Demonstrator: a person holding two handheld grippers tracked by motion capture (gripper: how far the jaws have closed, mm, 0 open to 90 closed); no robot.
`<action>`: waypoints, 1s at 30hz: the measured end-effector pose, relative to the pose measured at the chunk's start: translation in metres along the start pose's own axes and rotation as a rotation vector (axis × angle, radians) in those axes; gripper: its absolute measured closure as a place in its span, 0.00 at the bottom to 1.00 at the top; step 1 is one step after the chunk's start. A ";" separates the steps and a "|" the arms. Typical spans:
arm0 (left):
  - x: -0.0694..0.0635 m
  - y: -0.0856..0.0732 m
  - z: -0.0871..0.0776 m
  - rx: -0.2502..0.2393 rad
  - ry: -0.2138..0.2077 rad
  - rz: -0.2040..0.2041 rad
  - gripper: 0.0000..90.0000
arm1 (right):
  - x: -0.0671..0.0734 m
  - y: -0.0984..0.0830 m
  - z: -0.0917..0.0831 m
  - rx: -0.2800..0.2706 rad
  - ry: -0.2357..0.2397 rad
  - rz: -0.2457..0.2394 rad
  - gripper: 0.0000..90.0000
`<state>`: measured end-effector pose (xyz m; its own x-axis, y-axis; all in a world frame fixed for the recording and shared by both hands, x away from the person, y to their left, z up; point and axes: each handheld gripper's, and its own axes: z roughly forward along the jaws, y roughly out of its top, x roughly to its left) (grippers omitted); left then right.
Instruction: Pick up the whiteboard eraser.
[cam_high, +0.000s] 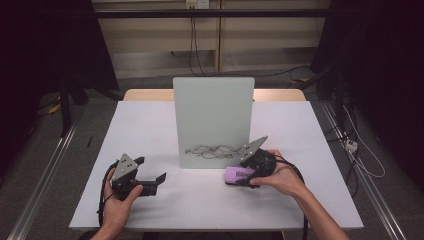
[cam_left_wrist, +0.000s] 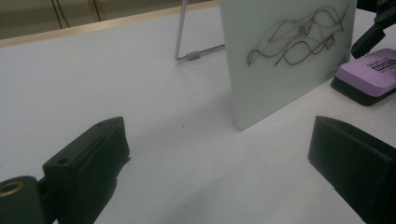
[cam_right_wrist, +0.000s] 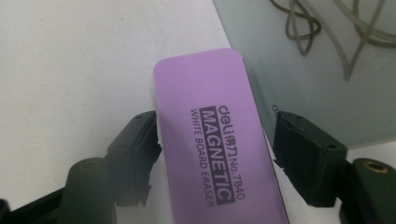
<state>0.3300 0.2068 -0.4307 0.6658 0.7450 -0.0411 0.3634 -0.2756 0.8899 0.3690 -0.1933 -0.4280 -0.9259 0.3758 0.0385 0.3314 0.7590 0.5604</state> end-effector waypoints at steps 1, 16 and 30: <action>0.000 0.000 0.000 -0.003 0.001 -0.001 0.05 | 0.000 0.000 0.000 0.004 0.000 0.009 0.35; -0.001 0.000 -0.001 -0.002 0.003 0.001 0.05 | 0.001 0.000 0.004 0.061 0.013 -0.023 0.42; 0.000 0.000 -0.001 -0.003 0.011 0.002 0.05 | 0.006 0.001 -0.002 0.029 0.003 -0.026 0.45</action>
<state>0.3293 0.2078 -0.4303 0.6593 0.7511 -0.0346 0.3600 -0.2750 0.8915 0.3634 -0.1914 -0.4256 -0.9349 0.3540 0.0262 0.3119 0.7840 0.5367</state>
